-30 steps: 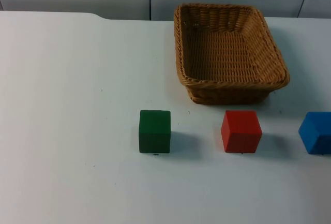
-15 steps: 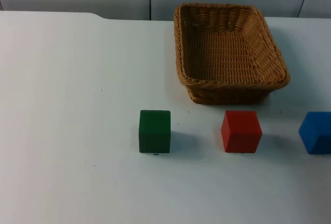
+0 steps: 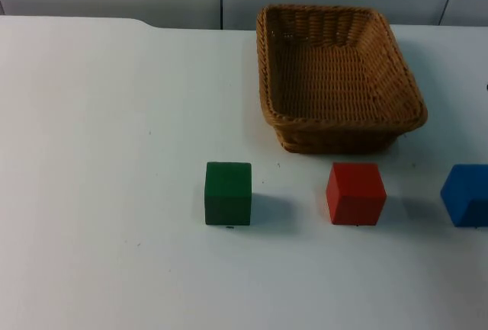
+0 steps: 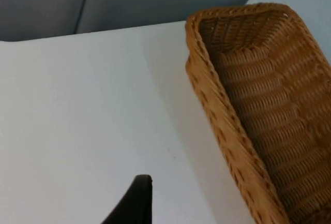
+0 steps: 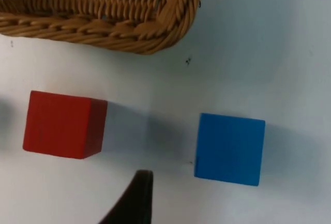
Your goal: Pick up the basket with the left hand and place the blue cube into the basket with the right hand.
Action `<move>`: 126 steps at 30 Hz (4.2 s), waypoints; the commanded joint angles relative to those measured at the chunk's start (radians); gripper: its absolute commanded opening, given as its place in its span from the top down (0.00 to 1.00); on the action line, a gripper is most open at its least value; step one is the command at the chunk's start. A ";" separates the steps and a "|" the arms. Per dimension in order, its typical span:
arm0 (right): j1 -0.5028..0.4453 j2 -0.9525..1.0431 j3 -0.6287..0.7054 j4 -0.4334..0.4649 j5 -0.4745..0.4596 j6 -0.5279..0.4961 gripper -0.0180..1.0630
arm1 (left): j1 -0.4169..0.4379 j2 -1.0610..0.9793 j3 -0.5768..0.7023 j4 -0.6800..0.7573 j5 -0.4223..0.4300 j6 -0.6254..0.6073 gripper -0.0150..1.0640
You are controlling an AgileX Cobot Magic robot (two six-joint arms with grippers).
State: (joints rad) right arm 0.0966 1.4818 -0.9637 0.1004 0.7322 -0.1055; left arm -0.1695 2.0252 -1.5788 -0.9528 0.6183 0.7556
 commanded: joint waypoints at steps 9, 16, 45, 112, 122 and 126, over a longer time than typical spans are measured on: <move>0.005 0.011 -0.010 -0.016 -0.010 -0.007 0.03 | -0.123 0.329 -0.325 -0.017 0.094 -0.061 0.01; 0.005 0.011 -0.010 -0.016 -0.002 -0.007 0.03 | -0.152 0.458 -0.461 -0.013 0.155 -0.133 0.01; 0.005 0.011 -0.010 0.007 -0.058 -0.007 0.03 | -0.213 0.606 -0.554 0.002 0.118 -0.165 0.30; 0.005 0.011 -0.010 -0.021 -0.080 -0.007 0.03 | -0.232 0.369 -0.606 0.500 0.026 -0.960 0.99; 0.005 0.011 -0.010 -0.018 -0.075 -0.003 0.03 | -0.231 0.282 -0.604 0.525 0.133 -1.028 0.99; 0.005 0.011 -0.010 -0.018 -0.068 -0.003 0.03 | -0.231 0.263 -0.604 0.587 0.160 -1.057 0.99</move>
State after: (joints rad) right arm 0.0966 1.4934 -0.9637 0.0826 0.6591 -0.1055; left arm -0.3963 2.3181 -2.1733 -0.3926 0.7823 -0.2701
